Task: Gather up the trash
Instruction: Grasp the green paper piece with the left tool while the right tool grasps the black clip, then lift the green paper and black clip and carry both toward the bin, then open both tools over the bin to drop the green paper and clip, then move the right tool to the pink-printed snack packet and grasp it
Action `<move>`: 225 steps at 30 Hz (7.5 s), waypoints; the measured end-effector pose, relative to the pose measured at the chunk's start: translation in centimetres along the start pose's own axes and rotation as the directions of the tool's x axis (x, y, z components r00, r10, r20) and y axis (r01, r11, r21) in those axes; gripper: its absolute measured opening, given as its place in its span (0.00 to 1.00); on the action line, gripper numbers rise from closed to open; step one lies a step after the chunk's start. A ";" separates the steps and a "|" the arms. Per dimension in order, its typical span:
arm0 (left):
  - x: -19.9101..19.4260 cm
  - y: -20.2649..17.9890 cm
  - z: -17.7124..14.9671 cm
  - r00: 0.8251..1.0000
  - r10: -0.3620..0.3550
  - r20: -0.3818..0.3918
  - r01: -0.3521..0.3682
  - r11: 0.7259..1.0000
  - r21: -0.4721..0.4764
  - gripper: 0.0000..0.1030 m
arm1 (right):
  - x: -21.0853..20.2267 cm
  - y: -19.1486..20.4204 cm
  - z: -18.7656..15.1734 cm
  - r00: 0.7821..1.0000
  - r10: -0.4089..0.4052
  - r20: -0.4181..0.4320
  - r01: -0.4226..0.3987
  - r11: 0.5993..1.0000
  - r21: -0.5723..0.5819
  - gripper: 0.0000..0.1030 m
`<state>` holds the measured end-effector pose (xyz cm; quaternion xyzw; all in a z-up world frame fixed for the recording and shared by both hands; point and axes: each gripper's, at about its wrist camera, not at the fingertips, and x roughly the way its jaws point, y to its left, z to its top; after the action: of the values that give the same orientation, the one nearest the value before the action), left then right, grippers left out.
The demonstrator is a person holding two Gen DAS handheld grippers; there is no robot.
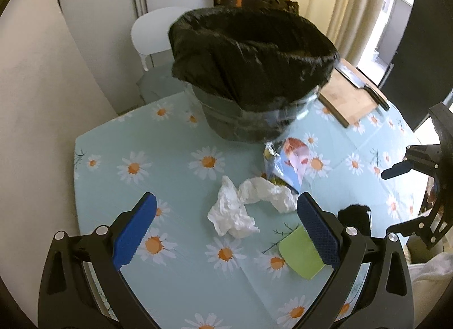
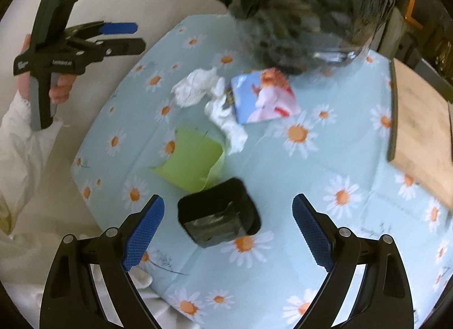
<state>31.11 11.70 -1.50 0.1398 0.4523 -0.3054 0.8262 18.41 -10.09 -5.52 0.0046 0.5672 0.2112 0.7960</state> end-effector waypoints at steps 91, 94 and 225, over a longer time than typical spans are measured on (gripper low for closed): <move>2.7 -14.5 -4.1 0.978 -0.060 -0.198 0.044 0.996 -0.084 0.65 | -7.7 -12.3 -4.7 0.985 0.172 0.000 -0.171 0.979 -0.108 0.56; 2.1 -15.3 -3.5 0.984 -0.022 -0.179 0.002 0.994 -0.112 0.65 | -8.6 -13.2 -4.3 0.983 0.184 0.013 -0.181 0.974 -0.135 0.56; 3.7 -2.9 -4.8 0.997 0.074 -0.035 -0.079 0.981 -0.176 0.94 | 0.7 -5.2 2.8 0.984 -0.044 0.175 0.015 0.987 0.162 0.86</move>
<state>27.64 10.51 -7.10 0.0872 0.4836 -0.2300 0.8400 22.91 -13.94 -6.43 0.0788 0.5088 0.1520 0.8437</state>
